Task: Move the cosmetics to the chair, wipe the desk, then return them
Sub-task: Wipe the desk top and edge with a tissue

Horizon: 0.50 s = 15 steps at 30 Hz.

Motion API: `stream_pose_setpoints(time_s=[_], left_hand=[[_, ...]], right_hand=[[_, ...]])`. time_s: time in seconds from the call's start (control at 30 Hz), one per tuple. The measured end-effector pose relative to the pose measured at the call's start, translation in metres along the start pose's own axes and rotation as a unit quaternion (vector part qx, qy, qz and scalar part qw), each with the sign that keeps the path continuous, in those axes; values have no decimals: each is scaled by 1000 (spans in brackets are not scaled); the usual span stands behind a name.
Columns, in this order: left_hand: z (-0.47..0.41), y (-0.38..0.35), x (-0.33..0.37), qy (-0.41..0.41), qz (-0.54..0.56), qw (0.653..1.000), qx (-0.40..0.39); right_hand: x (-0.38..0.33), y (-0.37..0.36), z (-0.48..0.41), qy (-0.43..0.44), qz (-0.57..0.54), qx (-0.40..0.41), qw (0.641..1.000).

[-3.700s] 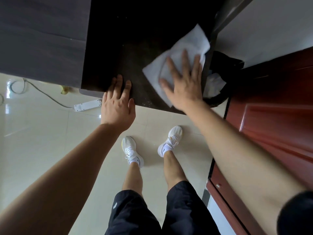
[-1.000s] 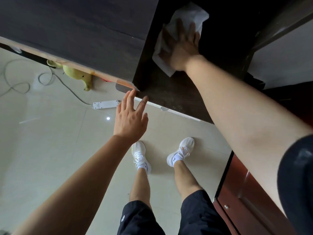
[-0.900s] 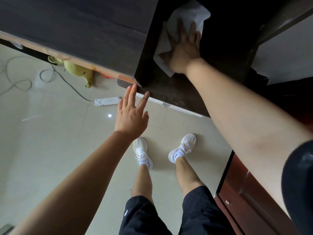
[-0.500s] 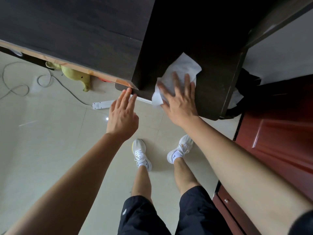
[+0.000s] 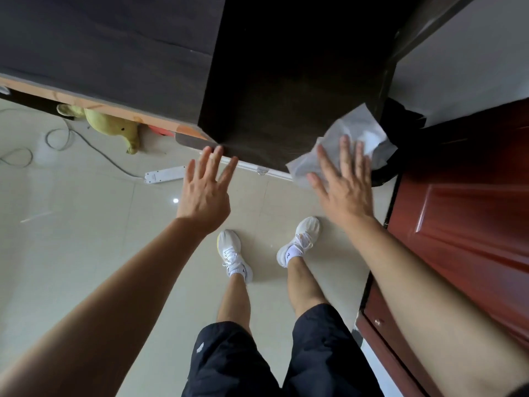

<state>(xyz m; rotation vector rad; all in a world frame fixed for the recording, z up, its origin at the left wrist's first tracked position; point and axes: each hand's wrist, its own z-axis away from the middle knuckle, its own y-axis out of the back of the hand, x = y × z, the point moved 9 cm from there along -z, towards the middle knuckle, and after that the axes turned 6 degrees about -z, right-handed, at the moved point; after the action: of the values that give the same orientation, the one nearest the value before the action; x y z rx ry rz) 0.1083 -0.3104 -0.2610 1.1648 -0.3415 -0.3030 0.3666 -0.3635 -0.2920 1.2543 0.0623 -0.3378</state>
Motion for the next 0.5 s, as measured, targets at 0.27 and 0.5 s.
stream_pose_setpoints(time_s=[0.27, 0.5], left_hand=[[-7, -1, 16, 12, 4, 1000, -12], [-2, 7, 6, 29, 7, 1000, 4]], right_hand=[[-50, 1, -41, -34, -42, 19, 998], [-120, -12, -41, 91, -41, 41, 994]])
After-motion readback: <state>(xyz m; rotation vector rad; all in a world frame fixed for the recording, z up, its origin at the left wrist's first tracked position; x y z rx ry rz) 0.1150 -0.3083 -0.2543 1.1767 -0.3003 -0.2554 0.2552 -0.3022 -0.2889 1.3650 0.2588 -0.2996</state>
